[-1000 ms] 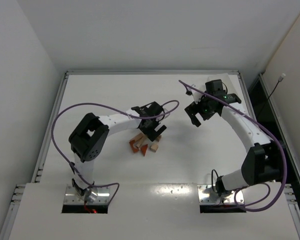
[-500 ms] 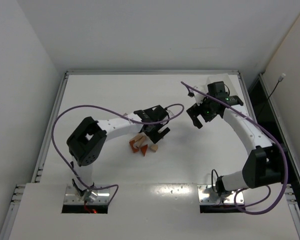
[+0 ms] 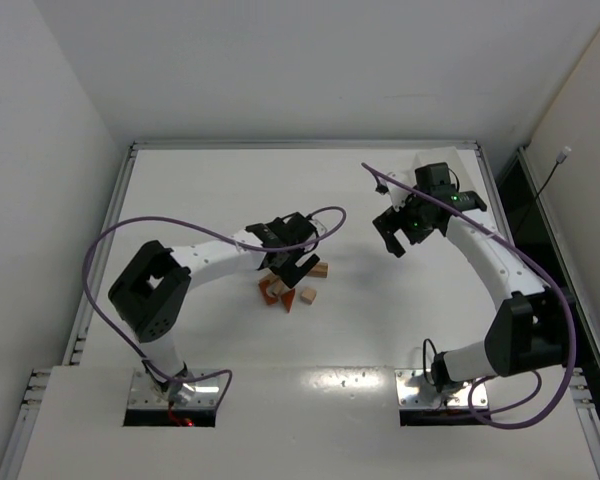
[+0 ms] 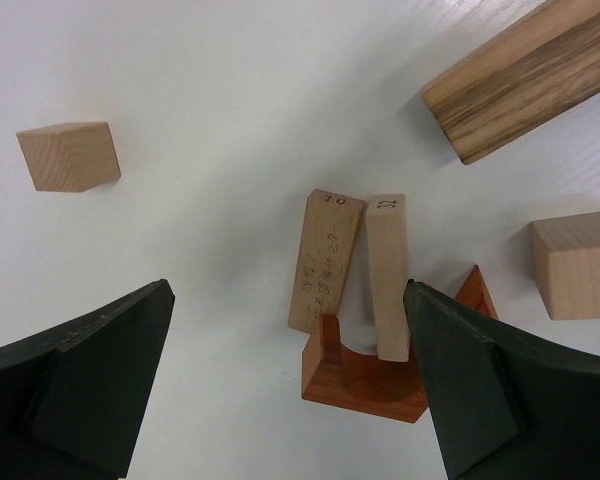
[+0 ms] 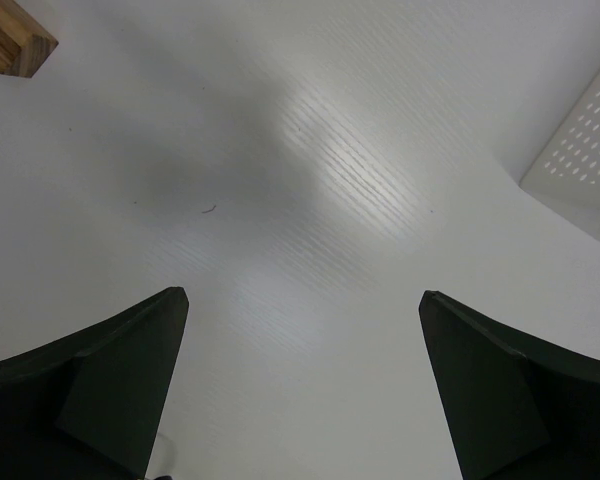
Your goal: Build the wood block tower
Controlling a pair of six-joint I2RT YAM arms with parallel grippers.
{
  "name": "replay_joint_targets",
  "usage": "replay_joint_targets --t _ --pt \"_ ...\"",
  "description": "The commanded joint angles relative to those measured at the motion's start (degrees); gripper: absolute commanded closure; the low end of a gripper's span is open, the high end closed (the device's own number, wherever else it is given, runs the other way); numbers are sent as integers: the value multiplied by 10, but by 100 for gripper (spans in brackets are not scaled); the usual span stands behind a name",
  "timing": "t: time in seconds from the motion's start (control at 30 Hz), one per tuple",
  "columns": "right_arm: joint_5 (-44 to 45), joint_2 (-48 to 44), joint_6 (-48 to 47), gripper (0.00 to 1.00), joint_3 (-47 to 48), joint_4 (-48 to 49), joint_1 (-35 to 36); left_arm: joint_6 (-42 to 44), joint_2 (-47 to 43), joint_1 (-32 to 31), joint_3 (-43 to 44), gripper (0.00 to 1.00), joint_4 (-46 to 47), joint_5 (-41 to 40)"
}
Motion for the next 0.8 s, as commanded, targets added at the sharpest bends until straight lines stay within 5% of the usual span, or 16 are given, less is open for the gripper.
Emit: replay_joint_targets --t 0.0,0.77 --pt "-12 -4 1 1 13 4 -3 -10 -10 17 -6 0 11 17" --pt "-12 14 1 1 19 4 3 -21 23 59 5 0 6 63"
